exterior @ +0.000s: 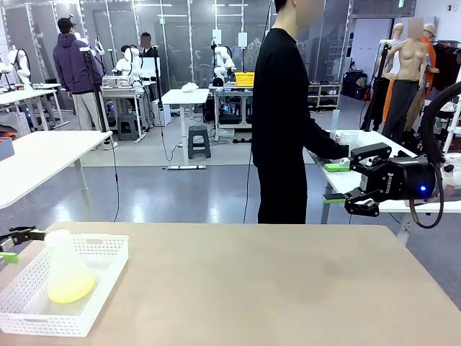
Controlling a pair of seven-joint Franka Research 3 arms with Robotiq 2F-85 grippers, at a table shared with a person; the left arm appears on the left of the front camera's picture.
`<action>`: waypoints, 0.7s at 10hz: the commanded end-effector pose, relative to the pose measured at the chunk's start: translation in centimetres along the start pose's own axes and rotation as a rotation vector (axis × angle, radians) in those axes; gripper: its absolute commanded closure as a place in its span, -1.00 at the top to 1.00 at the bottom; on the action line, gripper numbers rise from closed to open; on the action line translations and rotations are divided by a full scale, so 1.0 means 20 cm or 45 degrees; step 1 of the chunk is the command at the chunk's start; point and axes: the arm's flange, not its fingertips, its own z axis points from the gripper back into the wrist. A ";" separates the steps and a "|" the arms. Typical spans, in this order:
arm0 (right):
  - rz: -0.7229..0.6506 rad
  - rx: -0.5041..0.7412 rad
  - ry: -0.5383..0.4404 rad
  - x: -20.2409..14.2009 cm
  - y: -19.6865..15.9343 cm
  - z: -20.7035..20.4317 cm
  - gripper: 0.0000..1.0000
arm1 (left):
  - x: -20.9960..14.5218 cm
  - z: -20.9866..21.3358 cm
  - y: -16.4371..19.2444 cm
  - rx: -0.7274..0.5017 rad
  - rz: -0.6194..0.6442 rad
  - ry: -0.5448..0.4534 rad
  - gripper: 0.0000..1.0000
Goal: Prepare the solutions needed for the experiment.
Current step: When the human places the Big flask in the center of the table, pick up the Big flask and place it in the left Organizing basket.
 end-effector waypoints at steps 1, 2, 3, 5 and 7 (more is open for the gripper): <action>0.002 0.005 0.005 0.00 0.00 0.00 0.26 | 0.17 0.02 -0.09 -0.056 0.114 -0.046 1.00; 0.002 0.005 0.005 0.00 0.00 0.00 0.26 | 0.28 -0.01 -0.14 -0.127 0.203 -0.101 1.00; 0.002 0.005 0.005 0.00 0.00 0.00 0.26 | 0.41 -0.06 -0.21 -0.251 0.284 -0.193 1.00; 0.002 0.005 0.005 0.00 0.00 0.00 0.26 | 0.59 -0.17 -0.33 -0.363 0.775 -0.319 1.00; 0.002 0.005 0.005 0.00 0.00 0.00 0.26 | 0.70 -0.19 -0.35 -0.342 1.016 -0.363 1.00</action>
